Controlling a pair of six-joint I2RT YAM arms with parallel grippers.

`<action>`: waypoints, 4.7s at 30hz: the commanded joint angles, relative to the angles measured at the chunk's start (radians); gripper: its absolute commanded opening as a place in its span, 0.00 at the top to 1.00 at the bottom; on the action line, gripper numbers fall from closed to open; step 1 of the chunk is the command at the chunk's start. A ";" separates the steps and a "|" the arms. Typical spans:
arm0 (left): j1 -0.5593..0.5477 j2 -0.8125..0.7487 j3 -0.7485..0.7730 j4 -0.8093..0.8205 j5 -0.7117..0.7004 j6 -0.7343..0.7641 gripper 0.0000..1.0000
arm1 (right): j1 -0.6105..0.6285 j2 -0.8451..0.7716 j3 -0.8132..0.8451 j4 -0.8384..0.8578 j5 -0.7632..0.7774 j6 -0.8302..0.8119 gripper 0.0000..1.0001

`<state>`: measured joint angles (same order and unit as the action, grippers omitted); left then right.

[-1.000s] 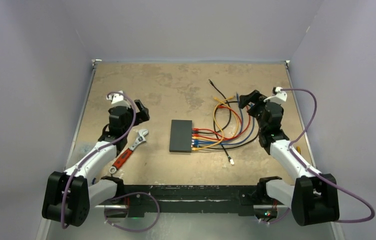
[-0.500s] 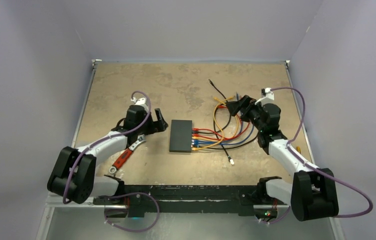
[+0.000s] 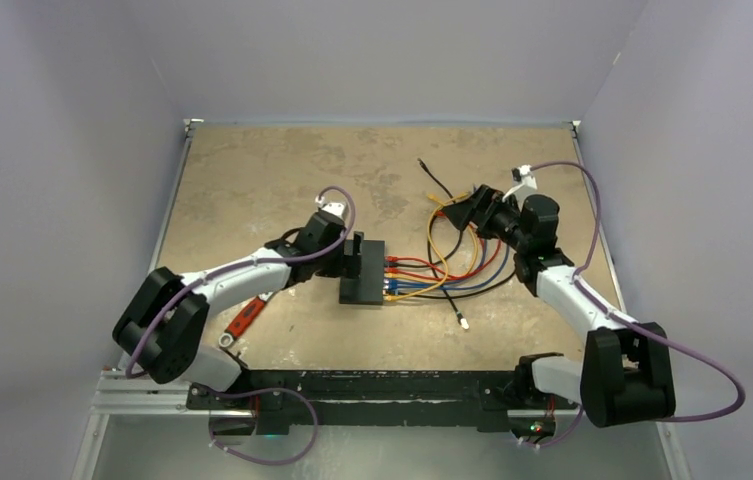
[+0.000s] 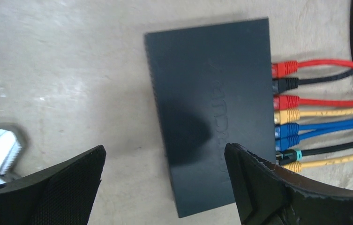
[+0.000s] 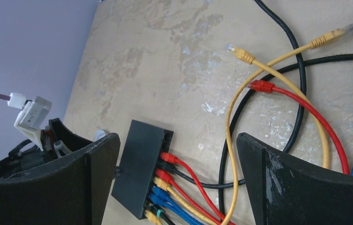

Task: Pull the plug from the switch port
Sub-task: Move the switch port to the center of the board, then pull the connector from the switch port.

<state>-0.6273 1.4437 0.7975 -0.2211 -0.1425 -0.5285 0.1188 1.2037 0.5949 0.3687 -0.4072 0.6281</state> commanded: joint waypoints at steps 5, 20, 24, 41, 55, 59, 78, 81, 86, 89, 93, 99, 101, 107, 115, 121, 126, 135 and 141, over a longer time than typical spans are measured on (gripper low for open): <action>-0.183 0.123 0.142 -0.069 -0.170 -0.087 0.01 | 0.008 0.035 0.020 0.017 -0.119 -0.068 0.01; -0.316 0.316 0.287 -0.204 -0.350 -0.166 0.01 | 0.052 0.215 0.102 -0.001 -0.211 -0.183 0.01; -0.316 0.325 0.293 -0.244 -0.402 -0.173 0.03 | 0.082 0.285 0.151 -0.005 -0.214 -0.207 0.01; -0.316 0.127 0.139 -0.202 -0.297 -0.010 0.14 | 0.199 0.522 0.246 -0.013 -0.281 -0.204 0.43; 0.008 -0.040 0.105 -0.052 0.159 0.014 0.05 | 0.343 0.563 0.172 -0.079 -0.327 -0.153 0.66; 0.148 -0.011 0.052 0.014 0.327 -0.023 0.07 | 0.363 0.537 0.158 -0.043 -0.376 -0.105 0.61; 0.262 0.216 -0.077 0.258 0.524 -0.052 0.22 | 0.363 0.674 0.300 0.001 -0.342 -0.143 0.41; 0.257 0.262 -0.078 0.292 0.557 -0.049 0.23 | 0.367 0.674 0.242 0.050 -0.391 -0.120 0.49; 0.244 0.298 -0.048 0.306 0.573 -0.047 0.33 | 0.390 0.666 0.166 0.134 -0.448 -0.062 0.52; 0.240 0.293 -0.027 0.283 0.553 -0.031 0.36 | 0.398 0.656 0.146 0.169 -0.453 -0.031 0.52; 0.239 0.246 -0.004 0.172 0.452 0.011 0.31 | 0.396 0.642 0.148 0.169 -0.445 -0.021 0.49; 0.239 0.142 -0.002 0.036 0.318 0.069 0.25 | 0.384 0.620 0.143 0.172 -0.399 -0.014 0.37; 0.238 0.115 -0.003 0.002 0.311 0.083 0.24 | 0.371 0.615 0.134 0.184 -0.400 -0.010 0.36; 0.234 0.100 -0.057 -0.008 0.376 0.084 0.26 | 0.329 0.638 0.091 0.265 -0.455 0.020 0.37; 0.217 0.114 -0.132 0.058 0.418 0.045 0.31 | 0.322 0.748 0.061 0.421 -0.539 0.082 0.42; 0.207 0.144 -0.136 0.069 0.419 0.039 0.37 | 0.322 0.841 0.077 0.530 -0.571 0.136 0.52; 0.201 0.162 -0.124 0.069 0.419 0.040 0.40 | 0.321 0.876 0.084 0.558 -0.590 0.147 0.58; 0.170 0.184 -0.107 0.069 0.409 0.042 0.43 | 0.322 0.953 0.118 0.599 -0.602 0.183 0.65; 0.143 0.199 -0.098 0.074 0.394 0.031 0.45 | 0.323 0.964 0.171 0.510 -0.582 0.141 0.64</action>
<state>-0.4469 1.5711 0.7288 -0.0383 0.2756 -0.4870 0.4309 2.1120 0.7322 0.9894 -1.0496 0.8516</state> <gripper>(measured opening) 0.560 0.353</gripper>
